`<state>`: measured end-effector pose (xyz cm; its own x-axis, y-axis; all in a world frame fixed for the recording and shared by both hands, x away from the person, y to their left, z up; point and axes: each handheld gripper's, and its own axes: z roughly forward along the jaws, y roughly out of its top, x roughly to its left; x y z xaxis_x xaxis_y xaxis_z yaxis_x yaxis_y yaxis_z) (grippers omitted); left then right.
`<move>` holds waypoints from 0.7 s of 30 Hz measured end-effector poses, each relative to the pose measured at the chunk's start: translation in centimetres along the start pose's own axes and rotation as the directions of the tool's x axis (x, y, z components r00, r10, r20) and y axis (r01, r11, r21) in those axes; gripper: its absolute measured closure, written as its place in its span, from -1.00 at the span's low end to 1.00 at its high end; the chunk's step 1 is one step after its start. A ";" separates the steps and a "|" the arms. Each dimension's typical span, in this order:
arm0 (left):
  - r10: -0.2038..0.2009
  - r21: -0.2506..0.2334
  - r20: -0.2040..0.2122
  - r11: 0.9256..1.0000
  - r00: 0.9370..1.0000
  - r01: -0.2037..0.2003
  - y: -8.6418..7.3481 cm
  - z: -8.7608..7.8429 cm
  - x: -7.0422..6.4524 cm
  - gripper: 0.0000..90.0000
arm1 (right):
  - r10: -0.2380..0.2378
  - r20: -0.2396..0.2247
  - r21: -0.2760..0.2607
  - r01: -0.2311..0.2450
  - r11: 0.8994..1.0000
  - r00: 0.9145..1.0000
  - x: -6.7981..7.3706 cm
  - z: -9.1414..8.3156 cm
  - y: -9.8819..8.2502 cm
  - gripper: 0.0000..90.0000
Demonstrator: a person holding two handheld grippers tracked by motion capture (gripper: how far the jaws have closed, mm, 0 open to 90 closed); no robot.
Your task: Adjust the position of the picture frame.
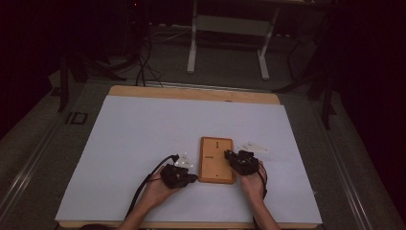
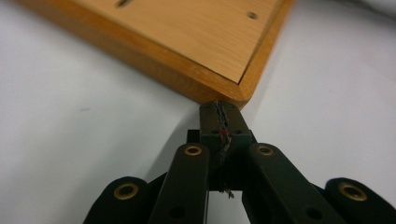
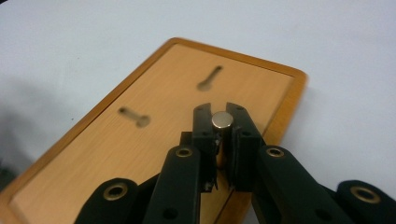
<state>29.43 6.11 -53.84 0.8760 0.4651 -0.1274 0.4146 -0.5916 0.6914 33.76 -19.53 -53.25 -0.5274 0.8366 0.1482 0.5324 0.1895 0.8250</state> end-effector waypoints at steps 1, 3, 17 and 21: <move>0.008 0.004 0.007 1.000 1.000 -0.008 0.0 0.0 -0.2 0.99 | -0.002 -0.006 0.000 0.002 1.000 1.000 0.0 0.1 0.0 0.86; 0.013 0.007 0.016 1.000 1.000 -0.014 0.0 0.1 -0.4 0.99 | -0.005 -0.013 0.003 0.005 1.000 1.000 0.1 0.2 0.1 0.86; 0.106 -0.002 0.171 0.994 0.980 -0.108 0.8 2.1 -4.2 0.99 | -0.123 -0.197 0.026 0.131 0.991 0.973 2.8 2.3 0.9 0.86; 0.108 -0.001 0.167 0.994 0.980 -0.110 0.7 1.9 -3.9 0.98 | -0.137 -0.212 0.025 0.145 0.989 0.968 3.1 2.5 1.0 0.87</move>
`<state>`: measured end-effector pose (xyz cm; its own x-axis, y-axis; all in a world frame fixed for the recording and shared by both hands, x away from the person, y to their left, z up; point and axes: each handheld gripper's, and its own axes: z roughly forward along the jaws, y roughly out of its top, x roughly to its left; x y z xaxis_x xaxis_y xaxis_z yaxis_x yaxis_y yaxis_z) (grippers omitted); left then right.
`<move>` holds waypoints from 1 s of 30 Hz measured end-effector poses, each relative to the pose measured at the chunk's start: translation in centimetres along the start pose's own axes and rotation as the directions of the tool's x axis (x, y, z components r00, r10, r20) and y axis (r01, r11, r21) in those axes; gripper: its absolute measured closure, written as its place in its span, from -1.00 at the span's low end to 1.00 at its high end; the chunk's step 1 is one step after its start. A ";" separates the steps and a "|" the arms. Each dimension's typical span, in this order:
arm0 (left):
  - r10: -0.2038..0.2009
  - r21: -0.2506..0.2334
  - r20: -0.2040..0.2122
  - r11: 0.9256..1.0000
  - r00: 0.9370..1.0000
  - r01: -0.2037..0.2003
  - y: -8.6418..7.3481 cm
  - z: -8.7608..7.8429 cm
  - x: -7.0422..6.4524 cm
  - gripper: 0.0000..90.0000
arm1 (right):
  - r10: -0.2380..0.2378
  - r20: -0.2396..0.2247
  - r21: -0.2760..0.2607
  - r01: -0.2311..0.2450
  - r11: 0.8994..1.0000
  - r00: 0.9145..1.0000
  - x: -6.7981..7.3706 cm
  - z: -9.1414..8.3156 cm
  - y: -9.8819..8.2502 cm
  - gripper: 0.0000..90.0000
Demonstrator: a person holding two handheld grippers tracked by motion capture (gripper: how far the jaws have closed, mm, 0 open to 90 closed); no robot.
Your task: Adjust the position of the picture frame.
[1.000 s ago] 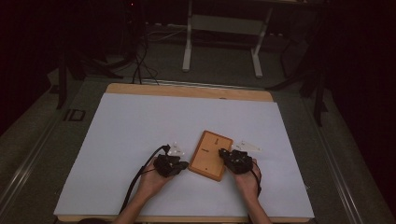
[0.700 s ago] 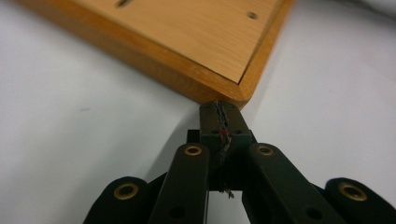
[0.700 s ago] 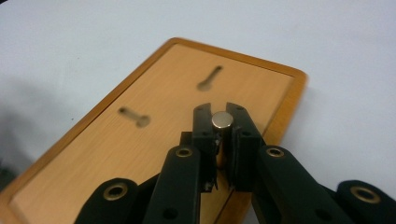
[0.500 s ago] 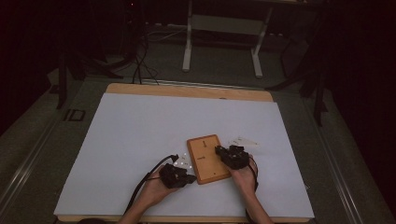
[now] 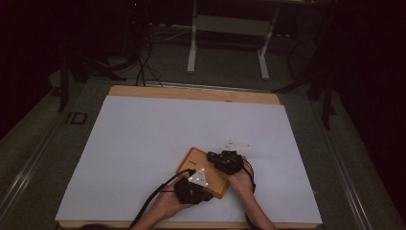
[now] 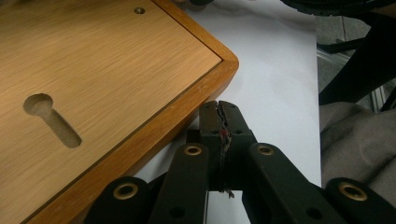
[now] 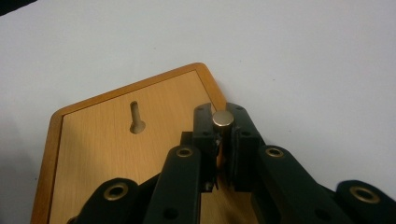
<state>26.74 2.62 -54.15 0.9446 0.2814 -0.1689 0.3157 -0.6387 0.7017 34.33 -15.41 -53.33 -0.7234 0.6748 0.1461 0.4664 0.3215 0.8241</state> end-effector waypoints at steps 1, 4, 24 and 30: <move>0.004 -0.001 -0.003 1.000 1.000 -0.004 0.0 -0.2 0.1 0.97 | 0.000 -0.003 0.000 0.000 1.000 1.000 0.0 0.0 0.0 0.87; 0.006 -0.017 -0.020 1.000 1.000 -0.006 -0.1 -1.0 0.4 0.96 | -0.027 0.006 0.005 0.027 1.000 1.000 0.1 0.0 0.1 0.86; -0.270 -0.193 -0.433 0.960 0.860 0.204 -3.2 -8.5 7.3 0.98 | -0.029 0.079 -0.035 0.031 0.999 0.996 -1.0 -5.3 -1.2 0.62; -0.265 -0.158 -0.422 0.963 0.867 0.218 -3.5 -8.0 7.7 0.98 | -0.021 0.144 0.006 0.020 1.000 0.989 -1.0 -7.0 -2.7 1.00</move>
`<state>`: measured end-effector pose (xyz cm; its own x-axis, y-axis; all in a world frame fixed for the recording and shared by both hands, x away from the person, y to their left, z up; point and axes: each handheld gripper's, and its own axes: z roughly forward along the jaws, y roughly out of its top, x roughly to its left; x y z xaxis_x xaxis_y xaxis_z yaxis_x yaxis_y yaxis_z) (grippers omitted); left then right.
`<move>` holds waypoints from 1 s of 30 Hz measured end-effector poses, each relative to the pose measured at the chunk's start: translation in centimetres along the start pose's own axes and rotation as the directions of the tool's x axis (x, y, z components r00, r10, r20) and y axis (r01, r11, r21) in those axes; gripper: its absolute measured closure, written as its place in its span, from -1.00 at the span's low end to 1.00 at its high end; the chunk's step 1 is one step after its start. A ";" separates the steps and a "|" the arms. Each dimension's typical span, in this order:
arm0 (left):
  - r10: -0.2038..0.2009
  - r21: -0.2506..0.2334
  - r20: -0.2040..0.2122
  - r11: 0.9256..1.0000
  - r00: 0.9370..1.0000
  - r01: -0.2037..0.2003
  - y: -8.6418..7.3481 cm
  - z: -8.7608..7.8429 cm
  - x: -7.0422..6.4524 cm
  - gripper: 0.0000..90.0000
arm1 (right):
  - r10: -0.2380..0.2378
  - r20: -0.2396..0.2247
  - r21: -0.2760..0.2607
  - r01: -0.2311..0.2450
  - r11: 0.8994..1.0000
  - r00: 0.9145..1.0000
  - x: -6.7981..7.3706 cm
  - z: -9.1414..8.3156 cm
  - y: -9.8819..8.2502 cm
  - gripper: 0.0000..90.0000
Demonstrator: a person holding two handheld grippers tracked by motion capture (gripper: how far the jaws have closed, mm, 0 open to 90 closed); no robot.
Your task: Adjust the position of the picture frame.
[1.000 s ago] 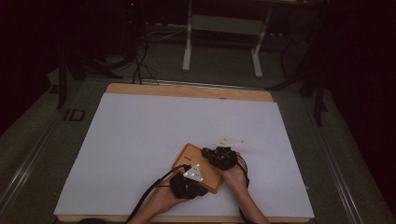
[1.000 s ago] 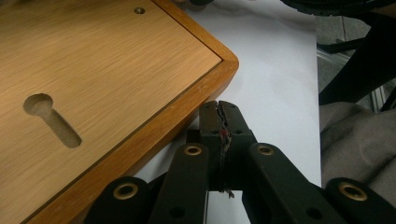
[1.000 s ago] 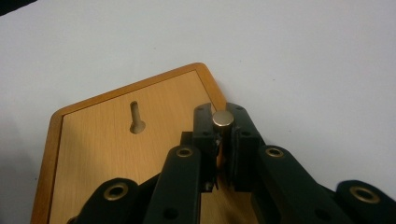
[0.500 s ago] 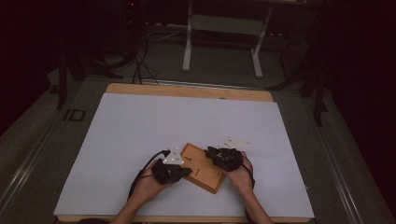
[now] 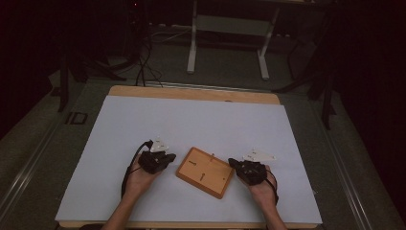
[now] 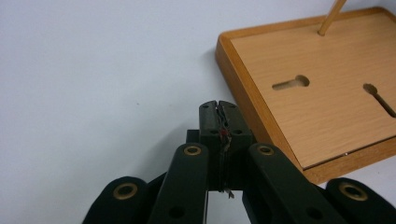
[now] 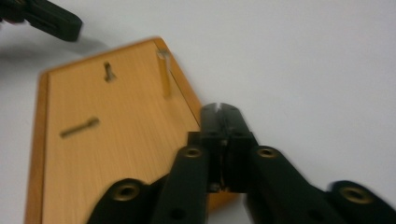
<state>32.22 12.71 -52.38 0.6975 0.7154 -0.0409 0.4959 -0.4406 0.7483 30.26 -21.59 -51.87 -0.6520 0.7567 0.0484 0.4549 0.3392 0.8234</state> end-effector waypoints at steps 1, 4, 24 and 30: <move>0.003 0.004 0.005 1.000 1.000 -0.003 0.0 0.1 0.0 0.98 | -0.002 0.002 0.012 0.002 1.000 1.000 0.0 -0.2 -0.2 1.00; 0.002 0.011 0.016 1.000 1.000 -0.002 -0.1 0.4 -0.3 0.98 | -0.021 0.016 0.063 0.020 0.998 1.000 0.3 -0.4 -1.0 1.00; -0.008 0.083 0.073 0.997 0.997 0.002 -1.1 0.8 -1.4 1.00 | 0.008 0.021 0.173 -0.011 0.985 1.000 -0.3 0.2 -2.1 1.00; -0.012 0.091 0.109 0.996 0.994 0.002 -1.6 0.3 -2.3 1.00 | 0.018 0.030 0.173 -0.023 0.985 0.999 -1.4 1.3 -1.3 1.00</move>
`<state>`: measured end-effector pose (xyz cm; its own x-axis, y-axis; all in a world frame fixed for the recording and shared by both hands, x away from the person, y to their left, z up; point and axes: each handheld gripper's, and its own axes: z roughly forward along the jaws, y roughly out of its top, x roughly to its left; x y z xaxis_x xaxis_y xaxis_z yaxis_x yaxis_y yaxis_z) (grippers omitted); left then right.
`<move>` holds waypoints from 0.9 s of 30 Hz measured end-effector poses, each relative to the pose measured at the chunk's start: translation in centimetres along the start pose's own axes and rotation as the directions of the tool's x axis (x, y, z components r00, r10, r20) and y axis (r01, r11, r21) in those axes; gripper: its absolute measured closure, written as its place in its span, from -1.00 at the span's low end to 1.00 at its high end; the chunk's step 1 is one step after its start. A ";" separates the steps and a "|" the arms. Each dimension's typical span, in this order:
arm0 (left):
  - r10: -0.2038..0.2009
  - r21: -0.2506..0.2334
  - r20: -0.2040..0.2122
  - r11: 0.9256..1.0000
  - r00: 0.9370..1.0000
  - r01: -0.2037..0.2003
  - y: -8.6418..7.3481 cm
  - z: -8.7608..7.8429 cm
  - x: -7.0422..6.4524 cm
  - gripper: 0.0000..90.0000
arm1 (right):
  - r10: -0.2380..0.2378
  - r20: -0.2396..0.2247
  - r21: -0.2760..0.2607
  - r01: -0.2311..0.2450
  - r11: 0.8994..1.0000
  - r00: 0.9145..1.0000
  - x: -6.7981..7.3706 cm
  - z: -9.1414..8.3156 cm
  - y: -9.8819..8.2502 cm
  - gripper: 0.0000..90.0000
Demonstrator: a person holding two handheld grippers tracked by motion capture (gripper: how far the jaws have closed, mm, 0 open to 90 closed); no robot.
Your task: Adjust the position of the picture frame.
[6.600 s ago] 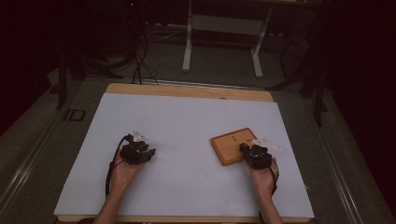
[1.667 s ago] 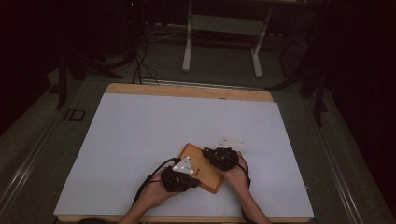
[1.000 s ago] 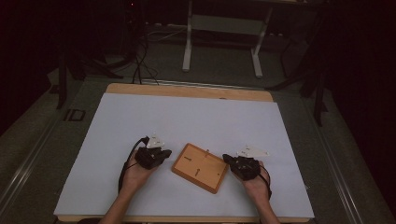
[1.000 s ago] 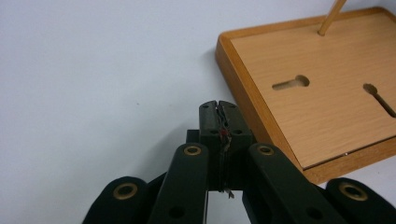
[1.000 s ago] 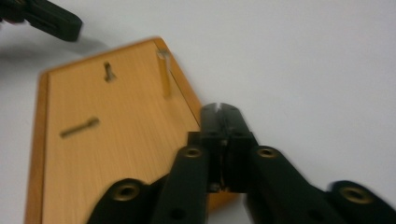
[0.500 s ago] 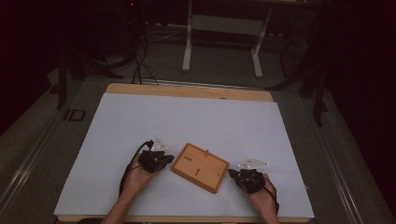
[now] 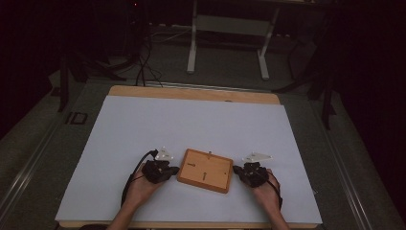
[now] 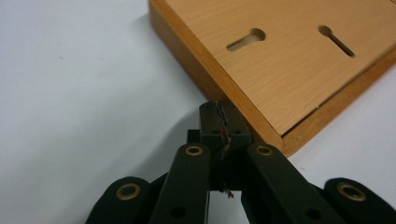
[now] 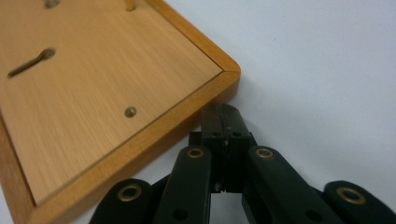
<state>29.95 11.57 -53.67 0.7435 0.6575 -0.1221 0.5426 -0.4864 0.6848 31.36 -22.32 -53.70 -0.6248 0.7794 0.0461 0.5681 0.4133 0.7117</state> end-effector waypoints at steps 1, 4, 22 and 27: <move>0.004 0.004 0.003 1.000 1.000 -0.004 -0.1 -0.1 -0.1 1.00 | 0.006 0.000 -0.001 -0.006 1.000 1.000 -0.1 0.1 0.1 1.00; 0.008 0.008 0.007 1.000 1.000 -0.008 -0.3 -0.2 -0.5 1.00 | 0.011 0.000 -0.005 -0.011 1.000 1.000 -0.4 0.5 0.5 1.00; 0.011 -0.005 -0.025 1.000 1.000 -0.011 -0.2 0.0 -0.4 0.99 | 0.033 0.007 -0.054 -0.032 0.998 0.999 -0.4 1.2 0.5 1.00; 0.000 -0.015 -0.030 1.000 1.000 0.000 0.0 0.2 0.0 0.98 | 0.023 -0.004 -0.066 -0.023 0.998 1.000 -0.6 1.2 0.4 1.00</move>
<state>30.01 11.47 -53.79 0.7311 0.6749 -0.1004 0.5366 -0.4778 0.6955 32.61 -22.02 -54.32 -0.6139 0.7867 0.0656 0.5459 0.3630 0.7551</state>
